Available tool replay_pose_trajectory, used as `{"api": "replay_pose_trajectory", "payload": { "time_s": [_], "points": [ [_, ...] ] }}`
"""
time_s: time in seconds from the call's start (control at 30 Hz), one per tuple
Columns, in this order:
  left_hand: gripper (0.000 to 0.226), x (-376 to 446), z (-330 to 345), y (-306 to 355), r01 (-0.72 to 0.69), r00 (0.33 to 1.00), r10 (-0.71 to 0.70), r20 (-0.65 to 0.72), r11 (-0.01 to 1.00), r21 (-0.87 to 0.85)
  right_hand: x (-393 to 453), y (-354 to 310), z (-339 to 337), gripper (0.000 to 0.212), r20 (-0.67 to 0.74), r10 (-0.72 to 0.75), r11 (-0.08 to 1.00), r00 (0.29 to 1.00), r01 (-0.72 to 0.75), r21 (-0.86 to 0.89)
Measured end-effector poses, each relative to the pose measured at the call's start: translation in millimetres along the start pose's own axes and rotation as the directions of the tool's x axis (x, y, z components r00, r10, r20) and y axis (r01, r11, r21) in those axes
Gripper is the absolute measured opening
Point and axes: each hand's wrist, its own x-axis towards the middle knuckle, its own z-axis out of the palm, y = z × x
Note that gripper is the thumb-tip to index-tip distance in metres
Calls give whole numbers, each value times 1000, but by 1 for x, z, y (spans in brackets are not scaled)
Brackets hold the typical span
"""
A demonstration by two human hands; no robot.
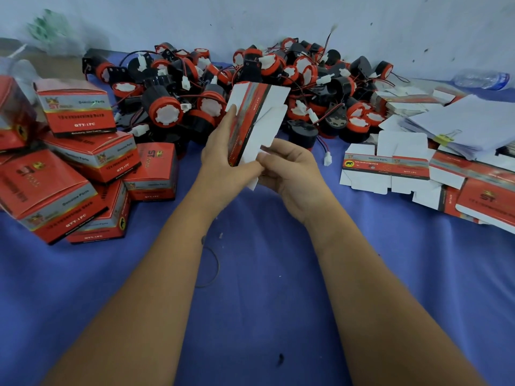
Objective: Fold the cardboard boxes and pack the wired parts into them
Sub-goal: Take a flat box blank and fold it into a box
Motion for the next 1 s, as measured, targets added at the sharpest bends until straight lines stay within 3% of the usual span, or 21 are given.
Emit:
{"api": "replay_pose_trajectory", "payload": {
  "time_s": [0.1, 0.2, 0.33, 0.47, 0.53, 0.57, 0.67, 0.8, 0.87, 1.0],
  "points": [
    [99, -3, 7, 1, -79, 996, 75, 50, 994, 78, 0, 3, 5, 26, -88, -90, 982, 992, 74, -175],
    [97, -4, 10, 3, -171, 985, 172, 6, 978, 121, 2, 4, 7, 21, -182, -150, 937, 972, 80, -341],
    [93, -6, 15, 7, -229, 967, 244, -73, 959, 170, 4, 5, 12, 21, -270, -154, 941, 951, 58, -333],
    [81, -12, 19, 12, -291, 956, 292, -5, 954, 80, 4, 1, 11, 16, -322, -176, 949, 930, 75, -305],
    [75, -13, 19, 15, -276, 959, 274, -76, 961, -31, 5, 1, 5, 14, -283, -242, 895, 928, 101, -434],
    [73, -13, 18, 16, -275, 952, 270, -142, 961, -21, 4, 2, 2, 22, -226, -277, 846, 934, 126, -518],
    [73, -11, 12, 21, -322, 899, 363, -245, 927, 192, 2, 2, 1, 51, -14, -364, 661, 931, 247, -709],
    [45, -4, -3, 23, -443, 808, 560, -185, 783, 436, 4, 0, 2, 58, 51, -474, 507, 879, 320, -800],
    [35, -4, -5, 19, -472, 796, 586, -154, 759, 448, 3, -3, 4, 41, -76, -478, 589, 875, 256, -767],
    [43, -8, -5, 12, -463, 865, 500, -33, 822, 331, 3, -10, 0, 20, -448, -353, 833, 822, 58, -550]
  ]
}}
